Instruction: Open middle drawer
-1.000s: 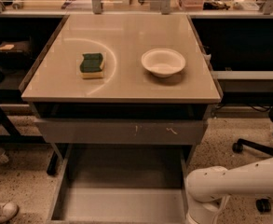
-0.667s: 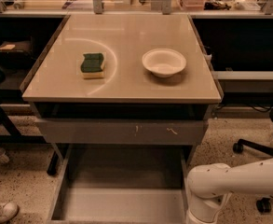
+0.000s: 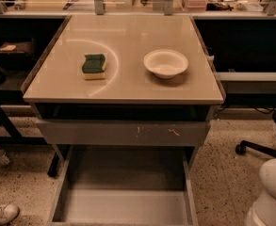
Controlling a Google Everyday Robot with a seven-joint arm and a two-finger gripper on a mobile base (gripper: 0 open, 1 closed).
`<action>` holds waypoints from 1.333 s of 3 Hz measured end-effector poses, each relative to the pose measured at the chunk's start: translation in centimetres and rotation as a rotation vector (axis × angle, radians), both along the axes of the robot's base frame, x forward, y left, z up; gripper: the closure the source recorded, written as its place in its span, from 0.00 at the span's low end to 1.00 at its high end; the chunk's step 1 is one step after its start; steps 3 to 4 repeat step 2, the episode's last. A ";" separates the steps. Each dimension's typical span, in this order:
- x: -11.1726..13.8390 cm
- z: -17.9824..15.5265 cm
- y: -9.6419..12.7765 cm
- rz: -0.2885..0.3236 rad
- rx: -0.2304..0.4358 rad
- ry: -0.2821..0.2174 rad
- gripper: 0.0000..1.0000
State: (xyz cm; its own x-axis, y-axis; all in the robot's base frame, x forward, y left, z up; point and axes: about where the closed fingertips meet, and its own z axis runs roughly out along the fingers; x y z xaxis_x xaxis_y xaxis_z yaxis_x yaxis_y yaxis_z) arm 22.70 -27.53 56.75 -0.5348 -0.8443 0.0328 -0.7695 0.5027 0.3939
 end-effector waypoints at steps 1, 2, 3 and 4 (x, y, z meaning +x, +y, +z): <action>-5.5 6.2 -8.0 -0.188 -0.076 -0.007 0.00; -7.0 7.0 -9.0 -0.234 -0.082 0.013 0.00; -7.0 7.0 -9.0 -0.234 -0.082 0.013 0.00; -7.0 7.0 -9.0 -0.234 -0.082 0.013 0.00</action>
Offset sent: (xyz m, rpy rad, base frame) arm -0.0492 -0.0709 0.0556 -0.0680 -0.0066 -0.1669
